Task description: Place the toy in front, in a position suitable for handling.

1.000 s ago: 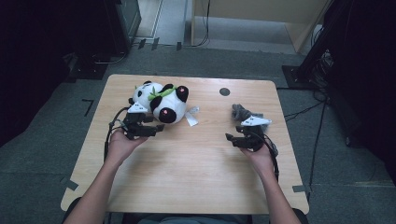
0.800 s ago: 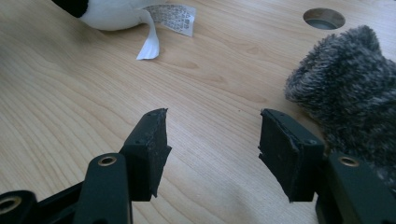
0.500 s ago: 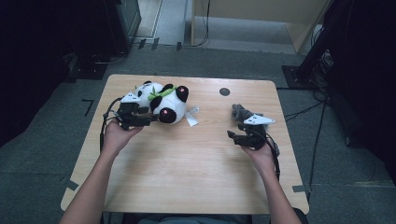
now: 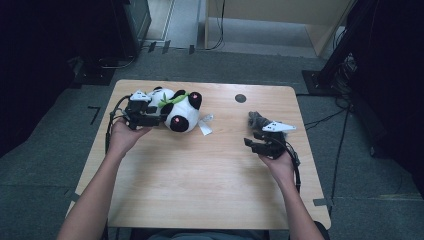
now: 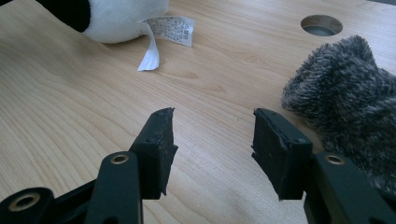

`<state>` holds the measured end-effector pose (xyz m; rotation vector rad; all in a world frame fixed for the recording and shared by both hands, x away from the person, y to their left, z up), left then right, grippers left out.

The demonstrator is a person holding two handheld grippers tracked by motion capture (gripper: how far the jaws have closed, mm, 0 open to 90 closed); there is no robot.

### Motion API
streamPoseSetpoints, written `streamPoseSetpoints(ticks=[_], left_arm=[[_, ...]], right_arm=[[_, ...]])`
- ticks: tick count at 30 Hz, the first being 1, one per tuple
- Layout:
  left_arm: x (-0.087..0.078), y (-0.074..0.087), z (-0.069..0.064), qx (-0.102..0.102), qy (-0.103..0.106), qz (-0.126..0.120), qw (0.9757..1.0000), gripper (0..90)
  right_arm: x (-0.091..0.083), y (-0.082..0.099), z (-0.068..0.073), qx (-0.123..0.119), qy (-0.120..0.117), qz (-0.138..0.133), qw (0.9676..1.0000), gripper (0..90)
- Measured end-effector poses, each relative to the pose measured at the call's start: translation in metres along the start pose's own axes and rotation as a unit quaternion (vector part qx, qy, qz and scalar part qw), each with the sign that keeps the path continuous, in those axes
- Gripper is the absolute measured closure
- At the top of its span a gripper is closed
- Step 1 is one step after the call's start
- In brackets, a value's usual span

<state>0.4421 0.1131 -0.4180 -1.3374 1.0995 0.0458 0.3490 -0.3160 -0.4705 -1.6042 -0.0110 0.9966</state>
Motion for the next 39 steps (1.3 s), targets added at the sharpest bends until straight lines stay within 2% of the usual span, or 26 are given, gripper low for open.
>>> streamPoseSetpoints(ticks=[4, 12, 18, 19, 21, 22, 23, 28, 30, 34, 37, 39], left_arm=[[0.002, -0.009, 0.004, 0.011, -0.008, -0.003, 0.9999, 37.6], [0.015, -0.024, 0.014, 0.021, -0.003, -0.002, 0.9998, 35.1], [0.028, -0.024, 0.016, 0.023, 0.005, 0.006, 0.9997, 35.3], [0.034, -0.021, 0.018, 0.021, 0.005, 0.012, 0.9997, 35.4], [0.037, -0.020, 0.017, 0.023, 0.007, 0.013, 0.9996, 35.5], [0.039, -0.019, 0.016, 0.031, 0.002, 0.011, 0.9995, 35.5], [0.040, -0.019, 0.015, 0.038, -0.003, 0.008, 0.9993, 36.9], [0.044, -0.017, 0.015, 0.036, -0.002, 0.004, 0.9993, 41.2], [0.045, -0.014, 0.015, 0.032, 0.002, 0.001, 0.9995, 46.0], [0.047, -0.009, 0.019, 0.019, 0.022, -0.001, 0.9996, 49.3], [0.047, -0.009, 0.019, 0.025, 0.020, 0.001, 0.9995, 51.8], [0.047, -0.009, 0.018, 0.022, 0.019, 0.006, 0.9996, 55.1]], right_arm=[[0.000, 0.000, -0.002, 0.000, 0.003, 0.000, 1.0000, 47.9], [-0.001, 0.003, -0.008, 0.006, 0.010, 0.003, 0.9999, 47.3], [-0.002, 0.004, -0.011, 0.008, 0.017, 0.002, 0.9998, 47.2], [-0.002, 0.004, -0.012, 0.009, 0.019, 0.001, 0.9998, 47.2], [-0.003, 0.004, -0.013, 0.012, 0.020, 0.001, 0.9997, 47.3], [-0.003, 0.004, -0.014, 0.013, 0.020, 0.000, 0.9997, 47.3], [-0.004, 0.005, -0.016, 0.017, 0.023, -0.002, 0.9996, 47.3], [-0.006, 0.006, -0.020, 0.021, 0.030, -0.002, 0.9993, 47.4], [-0.007, 0.006, -0.022, 0.023, 0.033, -0.003, 0.9992, 47.4], [-0.010, 0.007, -0.025, 0.029, 0.039, -0.006, 0.9988, 48.0], [-0.010, 0.007, -0.027, 0.032, 0.042, -0.007, 0.9986, 48.2], [-0.011, 0.008, -0.028, 0.034, 0.043, -0.008, 0.9984, 48.2]])
Point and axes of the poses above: each handheld gripper's, and its own axes: x roughly forward along the jaws, y roughly out of its underside, z roughly to its left, the point moved 1 cm from there along x, roughly forward along the jaws, and after that the axes turned 6 degrees about -x, right-handed, at the moved point
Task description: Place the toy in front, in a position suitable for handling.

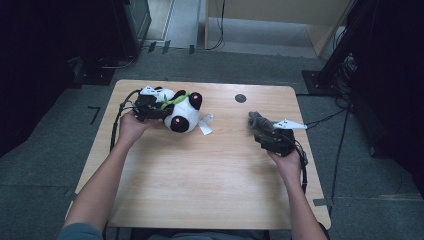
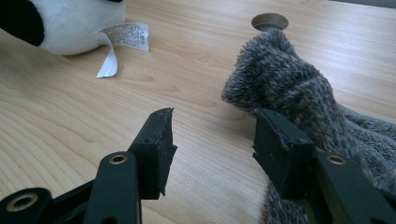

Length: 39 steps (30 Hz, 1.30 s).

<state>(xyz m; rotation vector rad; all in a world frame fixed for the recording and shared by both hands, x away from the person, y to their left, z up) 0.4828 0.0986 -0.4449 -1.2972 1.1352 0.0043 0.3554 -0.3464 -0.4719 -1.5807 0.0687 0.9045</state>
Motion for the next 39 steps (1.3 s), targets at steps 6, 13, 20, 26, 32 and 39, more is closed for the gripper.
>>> streamPoseSetpoints(ticks=[6, 13, 20, 26, 32, 39], left_arm=[[-0.002, -0.001, -0.003, -0.013, -0.004, 0.005, 0.9999, 62.7], [-0.008, -0.007, -0.011, -0.027, -0.019, 0.001, 0.9994, 68.0], [-0.018, -0.010, -0.029, -0.030, -0.005, 0.007, 0.9995, 69.4], [-0.033, -0.007, -0.052, -0.061, 0.012, -0.019, 0.9979, 69.7], [-0.038, 0.005, -0.079, -0.052, 0.015, -0.007, 0.9985, 69.6], [-0.041, 0.016, -0.108, -0.068, 0.035, -0.013, 0.9970, 69.4]], right_arm=[[-0.002, 0.000, -0.002, 0.000, 0.004, -0.004, 1.0000, 48.4], [-0.007, 0.000, -0.007, 0.001, 0.016, -0.014, 0.9998, 48.5], [-0.011, 0.000, -0.012, 0.002, 0.029, -0.015, 0.9995, 50.2], [-0.011, -0.001, -0.016, 0.002, 0.037, -0.015, 0.9992, 50.4], [-0.012, -0.001, -0.021, 0.003, 0.046, -0.021, 0.9987, 53.0], [-0.003, -0.006, -0.026, -0.003, 0.053, -0.005, 0.9986, 53.3]])
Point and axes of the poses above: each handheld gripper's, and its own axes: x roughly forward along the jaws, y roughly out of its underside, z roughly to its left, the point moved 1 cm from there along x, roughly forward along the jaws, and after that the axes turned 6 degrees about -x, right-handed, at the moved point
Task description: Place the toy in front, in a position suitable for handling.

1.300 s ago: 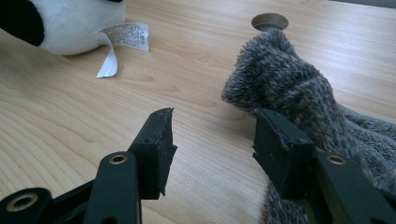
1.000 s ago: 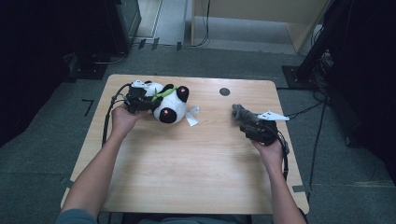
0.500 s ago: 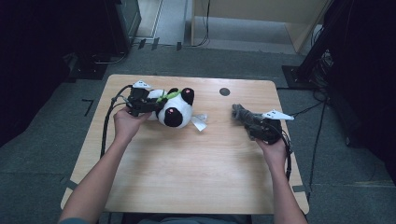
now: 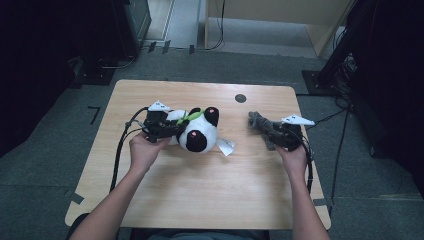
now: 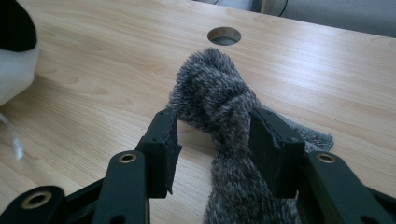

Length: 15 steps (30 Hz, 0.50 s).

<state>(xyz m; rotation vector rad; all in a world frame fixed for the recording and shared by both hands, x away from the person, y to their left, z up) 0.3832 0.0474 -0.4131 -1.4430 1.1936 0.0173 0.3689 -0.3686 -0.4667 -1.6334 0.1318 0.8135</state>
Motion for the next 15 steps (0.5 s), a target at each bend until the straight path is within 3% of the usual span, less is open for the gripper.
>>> streamPoseSetpoints(ticks=[11, 15], left_arm=[[0.004, 0.020, -0.028, -0.002, -0.003, -0.003, 1.0000, 68.9], [0.010, 0.024, -0.037, -0.003, -0.003, -0.001, 1.0000, 68.7]], right_arm=[[0.016, -0.001, -0.021, 0.012, -0.001, 0.021, 0.9997, 54.8], [0.023, -0.001, -0.022, 0.015, -0.006, 0.027, 0.9995, 55.8]])
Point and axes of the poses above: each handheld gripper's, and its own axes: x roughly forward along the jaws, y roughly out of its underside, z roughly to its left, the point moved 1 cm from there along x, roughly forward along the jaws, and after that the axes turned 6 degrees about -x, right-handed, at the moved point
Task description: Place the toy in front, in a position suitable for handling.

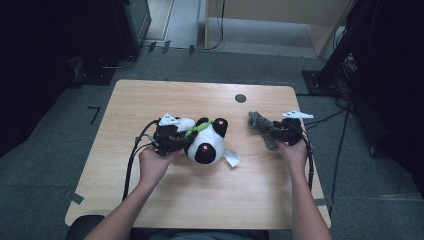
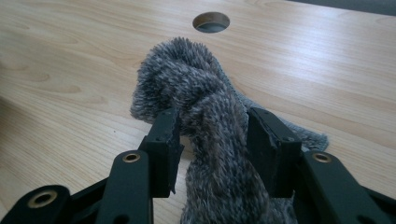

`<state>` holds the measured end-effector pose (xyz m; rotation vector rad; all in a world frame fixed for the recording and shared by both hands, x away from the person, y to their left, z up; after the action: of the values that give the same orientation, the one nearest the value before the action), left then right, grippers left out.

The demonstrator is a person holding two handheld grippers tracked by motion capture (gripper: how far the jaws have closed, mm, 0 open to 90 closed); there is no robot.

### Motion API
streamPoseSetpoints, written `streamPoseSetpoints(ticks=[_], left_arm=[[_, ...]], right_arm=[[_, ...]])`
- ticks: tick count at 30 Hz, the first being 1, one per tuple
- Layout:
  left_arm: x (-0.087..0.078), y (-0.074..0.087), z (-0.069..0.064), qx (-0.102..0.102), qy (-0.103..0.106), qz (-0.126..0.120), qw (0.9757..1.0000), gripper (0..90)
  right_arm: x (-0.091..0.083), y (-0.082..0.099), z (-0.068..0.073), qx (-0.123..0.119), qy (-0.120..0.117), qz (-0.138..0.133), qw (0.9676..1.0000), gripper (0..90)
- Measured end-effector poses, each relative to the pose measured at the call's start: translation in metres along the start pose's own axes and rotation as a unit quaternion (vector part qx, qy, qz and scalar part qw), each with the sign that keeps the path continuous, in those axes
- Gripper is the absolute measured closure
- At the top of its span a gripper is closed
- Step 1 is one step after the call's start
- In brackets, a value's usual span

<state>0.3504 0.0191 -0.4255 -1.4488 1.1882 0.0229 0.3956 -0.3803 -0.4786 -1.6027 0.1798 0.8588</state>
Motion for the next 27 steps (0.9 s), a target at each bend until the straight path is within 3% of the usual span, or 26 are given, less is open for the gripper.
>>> streamPoseSetpoints(ticks=[5, 10, 13, 20, 27], left_arm=[[0.009, 0.006, -0.009, -0.005, 0.004, -0.003, 1.0000, 68.1], [0.009, 0.010, -0.008, -0.009, 0.012, -0.006, 0.9999, 67.3], [0.009, 0.012, -0.007, -0.007, 0.015, -0.005, 0.9999, 64.9], [0.009, 0.013, -0.009, 0.006, 0.007, -0.008, 0.9999, 59.6], [0.004, 0.010, -0.004, 0.005, 0.025, -0.013, 0.9996, 50.8]], right_arm=[[0.019, -0.001, 0.000, -0.009, -0.003, 0.031, 0.9995, 59.5], [0.026, 0.001, 0.001, -0.011, -0.003, 0.033, 0.9994, 64.2], [0.031, 0.004, 0.001, -0.022, 0.007, 0.044, 0.9988, 73.1], [0.029, 0.004, -0.003, 0.000, -0.001, 0.043, 0.9991, 79.0], [0.020, -0.001, -0.001, 0.014, -0.011, 0.034, 0.9992, 79.7]])
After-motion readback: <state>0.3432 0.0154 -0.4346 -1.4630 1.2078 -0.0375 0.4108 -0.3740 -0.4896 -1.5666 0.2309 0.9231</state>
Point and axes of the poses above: each handheld gripper's, and its own axes: x roughly forward along the jaws, y roughly out of its underside, z roughly to its left, the point moved 1 cm from there along x, roughly forward along the jaws, and after that the axes turned 6 degrees about -x, right-handed, at the moved point
